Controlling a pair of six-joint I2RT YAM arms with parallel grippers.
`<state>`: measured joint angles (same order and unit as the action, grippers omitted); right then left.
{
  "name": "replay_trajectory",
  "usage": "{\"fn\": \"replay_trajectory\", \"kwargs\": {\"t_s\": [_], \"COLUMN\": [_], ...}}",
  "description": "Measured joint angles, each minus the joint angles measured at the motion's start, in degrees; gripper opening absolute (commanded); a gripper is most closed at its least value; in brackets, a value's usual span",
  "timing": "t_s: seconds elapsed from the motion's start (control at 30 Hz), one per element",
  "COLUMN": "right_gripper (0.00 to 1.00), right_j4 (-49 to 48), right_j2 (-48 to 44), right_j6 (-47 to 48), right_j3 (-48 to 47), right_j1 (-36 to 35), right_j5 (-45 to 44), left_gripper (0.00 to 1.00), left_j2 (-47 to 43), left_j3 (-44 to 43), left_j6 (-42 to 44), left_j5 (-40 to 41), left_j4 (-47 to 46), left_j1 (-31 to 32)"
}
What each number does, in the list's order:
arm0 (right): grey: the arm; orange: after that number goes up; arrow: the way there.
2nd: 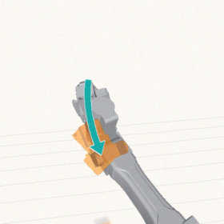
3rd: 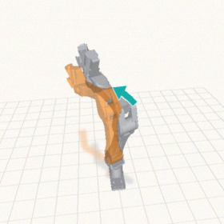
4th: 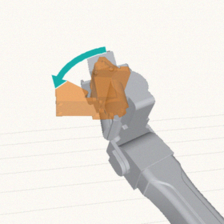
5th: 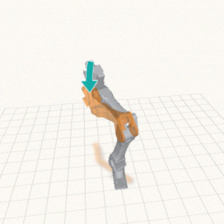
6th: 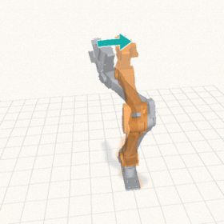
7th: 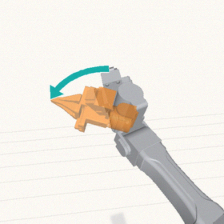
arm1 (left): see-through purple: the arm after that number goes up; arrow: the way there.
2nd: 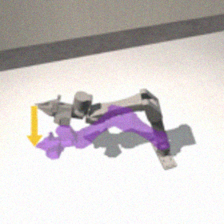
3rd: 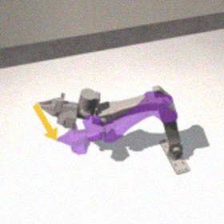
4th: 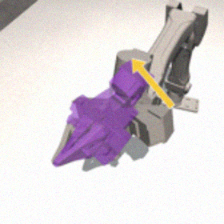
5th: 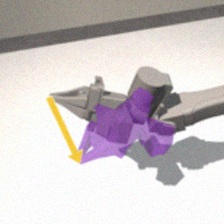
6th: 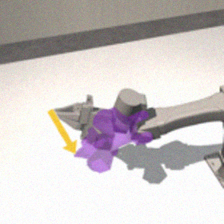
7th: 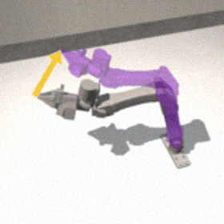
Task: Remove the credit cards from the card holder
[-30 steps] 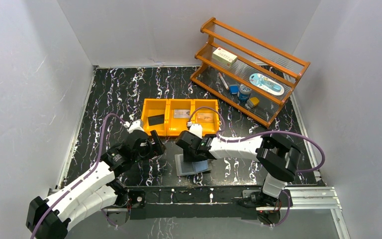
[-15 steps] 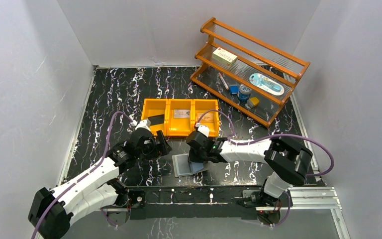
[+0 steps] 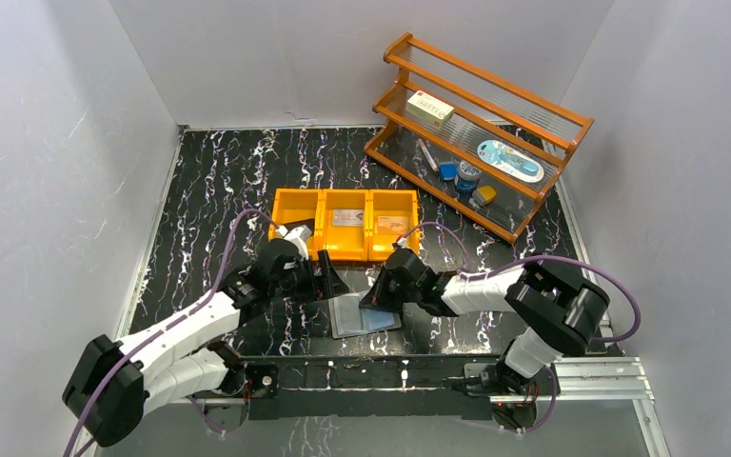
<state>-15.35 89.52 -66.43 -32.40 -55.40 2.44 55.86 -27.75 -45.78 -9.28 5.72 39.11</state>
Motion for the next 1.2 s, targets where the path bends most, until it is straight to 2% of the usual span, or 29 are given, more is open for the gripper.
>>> {"fn": "replay_trajectory", "kwargs": {"t_s": [0.2, 0.43, 1.2], "right_gripper": [0.01, 0.01, 0.02], "right_j4": [-4.15, -4.57, -6.54], "right_j2": [-0.59, -1.16, -1.14], "right_j6": [-3.52, -5.27, -6.91], "right_j3": [2.84, 3.76, 4.96], "right_j1": [0.15, 0.15, 0.7], "right_j5": [-0.37, -0.81, -0.52], "left_gripper": [0.74, 0.73, 0.73], "left_j2": [6.34, 11.13, 14.23], "left_j3": [-0.02, -0.02, 0.04], "left_j6": [0.92, 0.57, -0.92], "left_j5": [-6.14, -9.94, -10.4], "left_j4": [-4.26, -10.05, -12.81], "left_j1": [0.0, 0.0, 0.02]}}
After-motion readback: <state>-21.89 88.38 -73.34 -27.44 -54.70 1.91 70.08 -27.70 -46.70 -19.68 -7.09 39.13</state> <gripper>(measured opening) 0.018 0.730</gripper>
